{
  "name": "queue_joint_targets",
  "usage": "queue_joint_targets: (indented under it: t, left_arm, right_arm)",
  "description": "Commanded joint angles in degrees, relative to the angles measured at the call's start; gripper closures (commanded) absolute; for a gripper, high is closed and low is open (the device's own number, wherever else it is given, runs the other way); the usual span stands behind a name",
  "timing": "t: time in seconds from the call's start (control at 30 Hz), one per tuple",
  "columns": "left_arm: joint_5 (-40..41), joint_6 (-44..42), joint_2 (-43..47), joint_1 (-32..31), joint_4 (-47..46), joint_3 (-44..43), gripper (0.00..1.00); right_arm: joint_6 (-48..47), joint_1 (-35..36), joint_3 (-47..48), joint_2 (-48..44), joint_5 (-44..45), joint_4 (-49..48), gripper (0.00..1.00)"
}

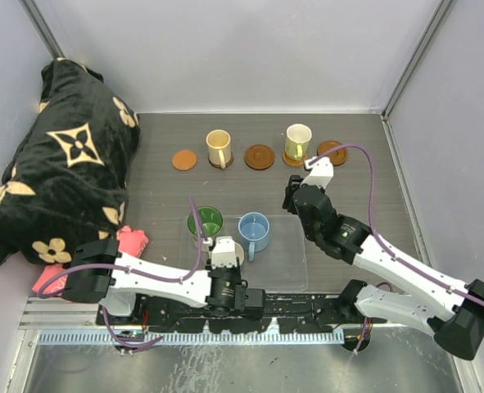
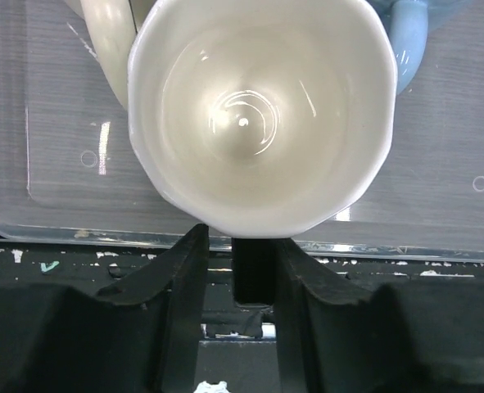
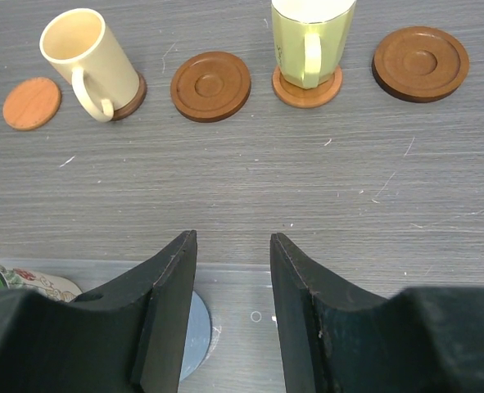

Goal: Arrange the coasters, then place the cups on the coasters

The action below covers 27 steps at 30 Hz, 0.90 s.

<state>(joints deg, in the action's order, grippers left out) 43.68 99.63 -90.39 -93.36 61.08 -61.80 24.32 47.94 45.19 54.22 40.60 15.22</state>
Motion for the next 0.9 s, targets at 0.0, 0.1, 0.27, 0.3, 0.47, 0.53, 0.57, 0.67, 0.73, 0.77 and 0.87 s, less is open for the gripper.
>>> queue_joint_targets:
  t: [0.0, 0.1, 0.27, 0.3, 0.47, 0.53, 0.57, 0.67, 0.73, 0.77, 0.87]
  left_arm:
    - [3.86, 0.99, 0.00, -0.30, 0.45, -1.50, 0.69]
    - [4.02, 1.00, -0.12, -0.28, 0.61, -1.65, 0.72]
    - [4.54, 0.50, -0.54, -0.32, 1.43, -2.51, 0.71]
    - [4.69, 0.52, -0.69, -0.28, 1.85, -2.76, 0.74]
    - [4.41, 0.66, -1.19, -0.25, 3.44, -3.67, 0.96]
    - [4.32, 0.74, -1.24, -0.25, 4.00, -3.98, 1.00]
    - [4.24, 0.76, -1.17, -0.24, 4.12, -3.99, 1.00]
    - [4.09, 0.66, -0.91, -0.37, 4.32, -4.18, 1.00]
    - [4.49, 0.60, -1.20, -0.84, 4.87, -4.82, 1.00]
    - [4.79, 0.58, -1.51, -1.11, 5.71, -5.42, 1.00]
    - [6.34, 0.52, -3.34, -2.37, 10.30, -10.03, 1.00]
  right_arm:
    - [-0.06, 0.23, 0.01, -1.73, 0.45, -2.72, 0.53]
    - [-0.06, 0.24, -0.14, -1.76, 0.47, -2.74, 0.53]
    - [0.20, 0.22, -0.28, -1.33, 0.19, -2.89, 0.53]
    - [0.24, 0.24, -0.34, -1.25, 0.18, -2.96, 0.53]
    - [0.72, 0.22, -0.45, -0.80, -0.32, -3.12, 0.53]
    - [0.89, 0.24, -0.45, -0.69, -0.43, -3.18, 0.53]
    - [0.98, 0.22, -0.45, -0.71, -0.48, -3.16, 0.53]
    - [1.04, 0.26, -0.45, -0.78, -0.61, -3.18, 0.53]
    - [1.08, 0.22, -0.54, -0.86, -0.53, -3.19, 0.53]
    - [1.12, 0.22, -0.66, -1.01, -0.57, -3.14, 0.53]
    - [1.40, 0.22, -1.10, -1.36, -0.54, -3.17, 0.53]
